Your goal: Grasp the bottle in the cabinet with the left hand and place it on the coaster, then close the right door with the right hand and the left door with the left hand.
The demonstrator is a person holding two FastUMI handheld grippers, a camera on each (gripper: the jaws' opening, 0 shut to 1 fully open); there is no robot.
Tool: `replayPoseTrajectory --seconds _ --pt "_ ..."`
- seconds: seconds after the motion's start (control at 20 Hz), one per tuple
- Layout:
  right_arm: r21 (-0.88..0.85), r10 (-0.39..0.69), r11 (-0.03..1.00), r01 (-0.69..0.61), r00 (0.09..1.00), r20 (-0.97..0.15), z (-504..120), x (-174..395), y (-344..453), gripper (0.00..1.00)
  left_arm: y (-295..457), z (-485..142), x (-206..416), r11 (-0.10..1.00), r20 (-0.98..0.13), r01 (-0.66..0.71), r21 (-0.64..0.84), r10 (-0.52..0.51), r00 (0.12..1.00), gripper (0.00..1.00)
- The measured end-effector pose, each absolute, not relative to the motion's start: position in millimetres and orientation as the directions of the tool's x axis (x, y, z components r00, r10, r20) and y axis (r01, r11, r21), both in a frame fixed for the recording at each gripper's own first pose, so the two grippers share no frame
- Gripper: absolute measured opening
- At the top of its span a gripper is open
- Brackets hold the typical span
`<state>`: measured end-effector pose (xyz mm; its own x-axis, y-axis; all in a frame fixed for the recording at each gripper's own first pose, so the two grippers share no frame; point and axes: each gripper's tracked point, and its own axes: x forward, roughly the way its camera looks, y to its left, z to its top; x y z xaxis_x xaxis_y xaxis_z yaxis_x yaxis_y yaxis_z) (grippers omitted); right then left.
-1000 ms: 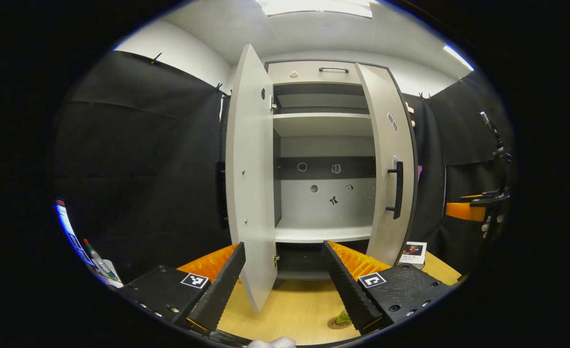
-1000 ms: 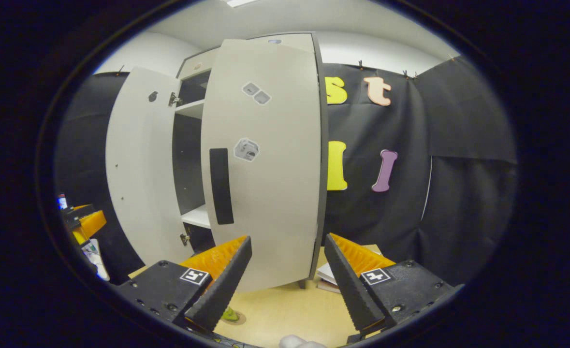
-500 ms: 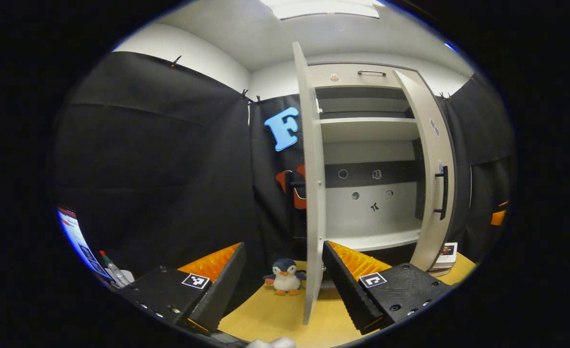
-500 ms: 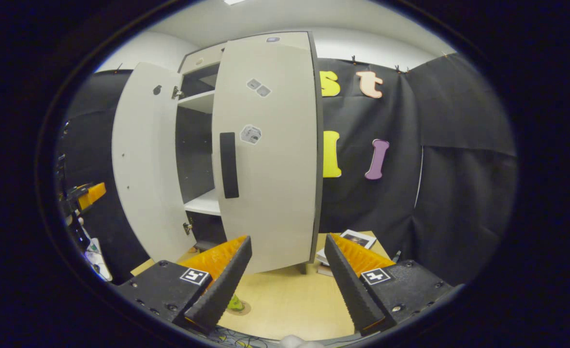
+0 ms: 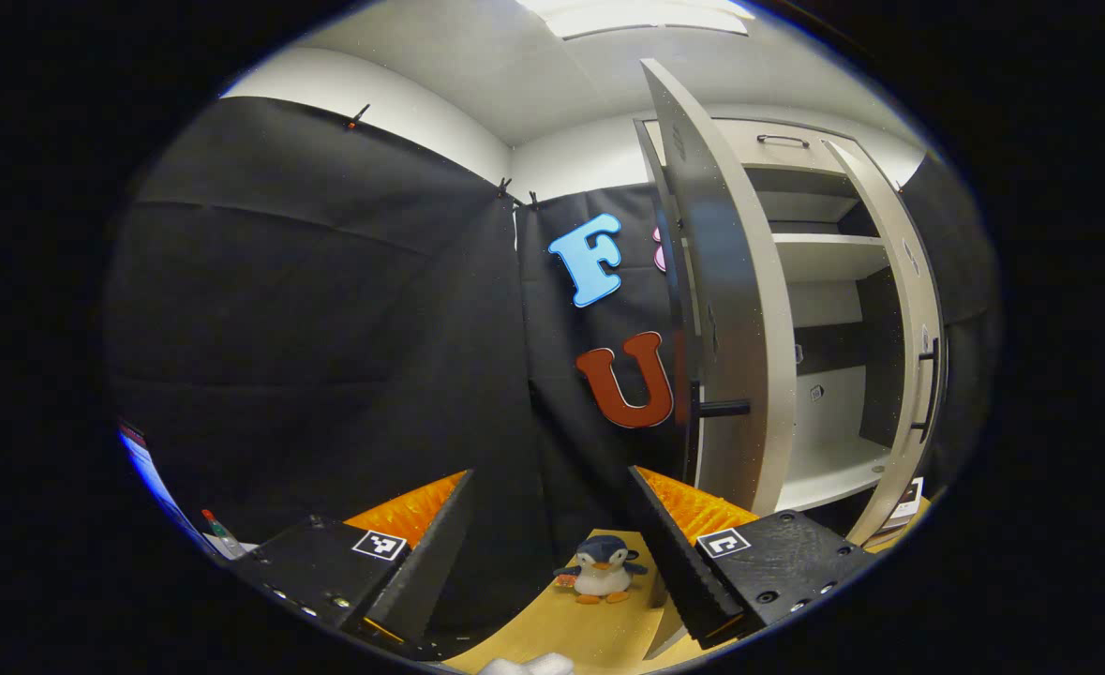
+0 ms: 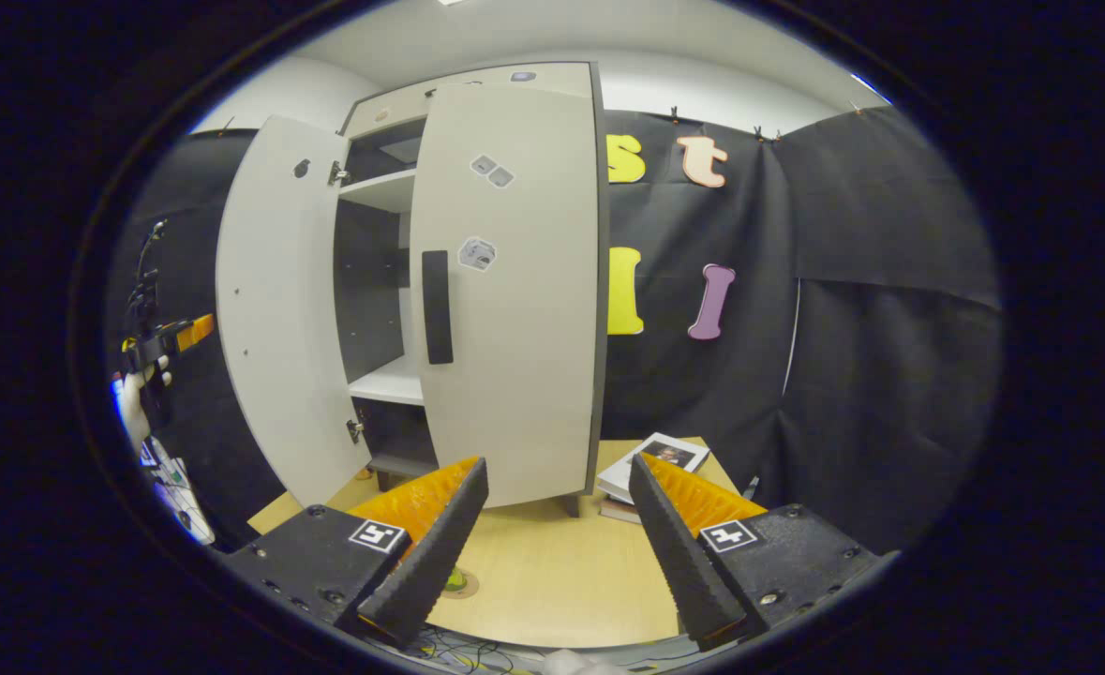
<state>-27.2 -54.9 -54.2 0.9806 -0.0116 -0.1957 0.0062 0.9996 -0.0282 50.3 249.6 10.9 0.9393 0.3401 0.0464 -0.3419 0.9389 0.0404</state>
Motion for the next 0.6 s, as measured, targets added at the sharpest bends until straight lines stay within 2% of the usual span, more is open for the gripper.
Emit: replayPoseTrajectory --seconds 0.2,0.3,0.45,0.5,0.55,0.6 --pt "-0.028 -0.018 1.000 0.013 0.980 -0.199 -53.1 -31.9 -57.6 0.99 238.4 7.1 69.6 0.953 0.022 -0.300 0.037 0.300 0.954 0.98" --pt "-0.016 -0.008 1.000 0.005 0.980 -0.199 -53.1 -30.0 -56.0 0.99 240.5 6.1 70.4 0.947 0.022 -0.319 0.051 0.318 0.948 0.93" --pt "0.011 0.031 0.999 -0.030 0.979 -0.201 -50.8 -25.7 -45.8 0.99 235.9 7.6 68.3 0.941 0.016 -0.334 0.054 0.333 0.943 0.92" --pt "0.010 0.042 0.999 -0.041 0.978 -0.203 -49.3 -23.3 -43.2 0.99 234.6 7.3 68.0 0.939 0.020 -0.338 0.063 0.337 0.941 0.87" --pt "0.008 0.052 0.999 -0.052 0.977 -0.206 -49.2 -21.4 -40.9 0.99 232.8 8.0 67.7 0.938 0.022 -0.341 0.068 0.340 0.940 0.92" --pt "0.007 0.063 0.998 -0.063 0.977 -0.206 -47.7 -20.4 -39.2 0.99 229.7 7.5 67.6 0.940 0.021 -0.335 0.063 0.335 0.942 0.92"
